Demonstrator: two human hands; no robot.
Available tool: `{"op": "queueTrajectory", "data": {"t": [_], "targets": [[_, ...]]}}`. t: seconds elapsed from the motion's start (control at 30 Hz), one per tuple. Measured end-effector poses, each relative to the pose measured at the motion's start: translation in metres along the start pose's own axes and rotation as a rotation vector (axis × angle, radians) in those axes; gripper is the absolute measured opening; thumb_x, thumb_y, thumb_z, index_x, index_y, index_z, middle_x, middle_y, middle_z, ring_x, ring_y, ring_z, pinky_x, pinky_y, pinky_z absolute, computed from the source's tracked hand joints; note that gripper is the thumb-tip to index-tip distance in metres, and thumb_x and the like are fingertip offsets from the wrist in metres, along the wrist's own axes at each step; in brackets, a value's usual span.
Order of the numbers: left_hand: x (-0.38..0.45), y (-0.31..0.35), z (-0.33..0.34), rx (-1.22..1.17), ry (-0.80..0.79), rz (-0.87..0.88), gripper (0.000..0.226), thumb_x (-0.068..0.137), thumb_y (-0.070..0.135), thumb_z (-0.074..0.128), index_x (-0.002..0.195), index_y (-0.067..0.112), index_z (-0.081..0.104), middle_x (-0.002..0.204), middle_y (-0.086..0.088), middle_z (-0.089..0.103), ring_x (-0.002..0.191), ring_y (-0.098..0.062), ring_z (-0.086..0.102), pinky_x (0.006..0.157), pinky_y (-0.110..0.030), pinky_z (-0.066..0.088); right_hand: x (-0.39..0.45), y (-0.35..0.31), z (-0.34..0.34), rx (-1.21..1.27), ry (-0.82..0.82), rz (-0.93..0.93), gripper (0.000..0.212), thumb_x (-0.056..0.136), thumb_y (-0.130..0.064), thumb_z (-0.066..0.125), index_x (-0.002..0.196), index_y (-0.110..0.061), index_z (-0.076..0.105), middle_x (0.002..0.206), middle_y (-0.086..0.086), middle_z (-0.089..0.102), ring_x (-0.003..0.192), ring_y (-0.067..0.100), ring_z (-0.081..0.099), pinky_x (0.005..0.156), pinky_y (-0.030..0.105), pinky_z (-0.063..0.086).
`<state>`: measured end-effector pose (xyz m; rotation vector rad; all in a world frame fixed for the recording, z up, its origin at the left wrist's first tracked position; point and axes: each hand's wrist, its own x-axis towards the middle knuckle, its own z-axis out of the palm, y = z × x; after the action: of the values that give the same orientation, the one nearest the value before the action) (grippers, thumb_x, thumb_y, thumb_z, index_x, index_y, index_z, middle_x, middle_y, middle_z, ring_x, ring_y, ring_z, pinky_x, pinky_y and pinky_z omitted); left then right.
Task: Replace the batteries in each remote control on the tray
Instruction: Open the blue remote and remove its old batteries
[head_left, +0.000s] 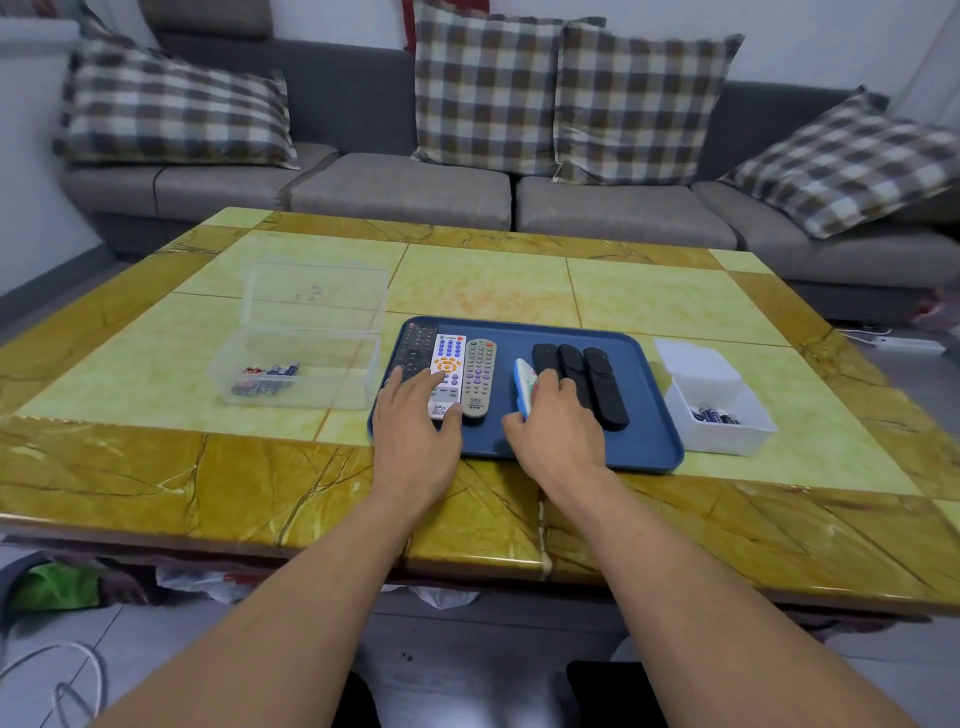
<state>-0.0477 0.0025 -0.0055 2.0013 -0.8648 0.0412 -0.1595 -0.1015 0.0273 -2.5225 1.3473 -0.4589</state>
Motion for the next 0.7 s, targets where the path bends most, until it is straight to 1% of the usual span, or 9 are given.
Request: {"op": "queueTrajectory", "data": {"t": [0.1, 0.2, 0.27, 0.33, 0.43, 0.5, 0.6, 0.63, 0.7], "targets": [[0.0, 0.009, -0.003, -0.085, 0.059, 0.005, 0.037, 0.094, 0.02, 0.063, 0.131, 0.017, 0.064, 0.134, 0.001, 0.062, 0.139, -0.016, 0.039, 0.115, -0.039, 0.034, 0.003, 0.002, -0.013, 0.161, 0.092, 0.011, 0.017, 0.097, -0.023, 0.047, 0.111, -0.013, 0.045, 0.106, 0.007, 0.054, 0.079, 0.03, 0.06, 0.063, 0.037, 0.045], [-0.003, 0.022, -0.008, -0.128, 0.086, -0.018, 0.021, 0.094, 0.023, 0.063, 0.113, 0.021, 0.072, 0.116, 0.005, 0.068, 0.119, -0.014, 0.051, 0.102, -0.039, 0.044, 0.003, 0.005, -0.025, 0.502, 0.111, 0.111, 0.005, 0.102, -0.021, 0.041, 0.106, -0.022, 0.044, 0.107, 0.003, 0.058, 0.086, 0.021, 0.06, 0.068, 0.038, 0.047], [-0.005, 0.029, -0.008, -0.159, 0.034, -0.061, 0.017, 0.096, 0.029, 0.062, 0.105, 0.023, 0.074, 0.109, 0.006, 0.07, 0.11, -0.013, 0.056, 0.091, -0.031, 0.046, -0.001, 0.005, -0.029, 0.71, 0.12, 0.148, 0.007, 0.103, -0.022, 0.042, 0.108, -0.025, 0.046, 0.11, -0.001, 0.06, 0.084, 0.02, 0.068, 0.073, 0.038, 0.054], [-0.007, 0.035, -0.007, -0.269, -0.058, -0.112, 0.023, 0.099, 0.036, 0.059, 0.1, 0.022, 0.076, 0.1, 0.009, 0.073, 0.1, -0.01, 0.063, 0.08, -0.023, 0.046, -0.011, 0.001, -0.032, 0.948, 0.082, 0.145, 0.007, 0.103, -0.021, 0.048, 0.105, -0.027, 0.048, 0.107, -0.003, 0.062, 0.074, 0.015, 0.073, 0.068, 0.031, 0.057], [-0.009, 0.042, -0.005, -0.503, -0.18, -0.185, 0.03, 0.102, 0.038, 0.052, 0.102, 0.019, 0.076, 0.095, 0.009, 0.075, 0.088, -0.002, 0.065, 0.076, -0.015, 0.045, -0.025, -0.004, -0.031, 1.153, -0.047, 0.105, 0.011, 0.099, -0.019, 0.06, 0.105, -0.025, 0.054, 0.109, 0.002, 0.066, 0.081, 0.015, 0.074, 0.067, 0.029, 0.06], [-0.007, 0.043, -0.004, -0.623, -0.205, -0.229, 0.026, 0.103, 0.032, 0.053, 0.103, 0.018, 0.074, 0.097, 0.006, 0.075, 0.086, -0.005, 0.064, 0.08, -0.017, 0.048, -0.033, -0.004, -0.028, 1.105, -0.088, 0.082, 0.011, 0.096, -0.022, 0.065, 0.104, -0.024, 0.059, 0.108, -0.001, 0.068, 0.079, 0.009, 0.071, 0.066, 0.03, 0.061], [-0.005, 0.042, -0.002, -0.761, -0.211, -0.277, 0.022, 0.099, 0.033, 0.054, 0.105, 0.024, 0.073, 0.108, 0.001, 0.076, 0.106, -0.022, 0.069, 0.101, -0.044, 0.051, -0.036, 0.004, -0.025, 0.674, 0.038, -0.057, 0.015, 0.089, -0.036, 0.072, 0.102, -0.034, 0.065, 0.099, -0.017, 0.066, 0.071, 0.002, 0.063, 0.064, 0.026, 0.053], [-0.005, 0.042, -0.001, -0.779, -0.211, -0.287, 0.024, 0.096, 0.037, 0.054, 0.106, 0.025, 0.073, 0.109, -0.001, 0.075, 0.109, -0.027, 0.068, 0.102, -0.05, 0.049, -0.036, 0.007, -0.025, 0.531, 0.08, -0.111, 0.017, 0.088, -0.041, 0.072, 0.104, -0.037, 0.066, 0.099, -0.019, 0.062, 0.07, 0.0, 0.06, 0.064, 0.027, 0.052], [-0.007, 0.042, -0.001, -0.788, -0.214, -0.301, 0.028, 0.091, 0.043, 0.054, 0.105, 0.028, 0.072, 0.109, -0.004, 0.075, 0.104, -0.03, 0.068, 0.101, -0.057, 0.049, -0.036, 0.008, -0.028, 0.377, 0.126, -0.174, 0.023, 0.087, -0.045, 0.07, 0.109, -0.04, 0.066, 0.1, -0.019, 0.055, 0.07, -0.001, 0.058, 0.064, 0.03, 0.052]]}}
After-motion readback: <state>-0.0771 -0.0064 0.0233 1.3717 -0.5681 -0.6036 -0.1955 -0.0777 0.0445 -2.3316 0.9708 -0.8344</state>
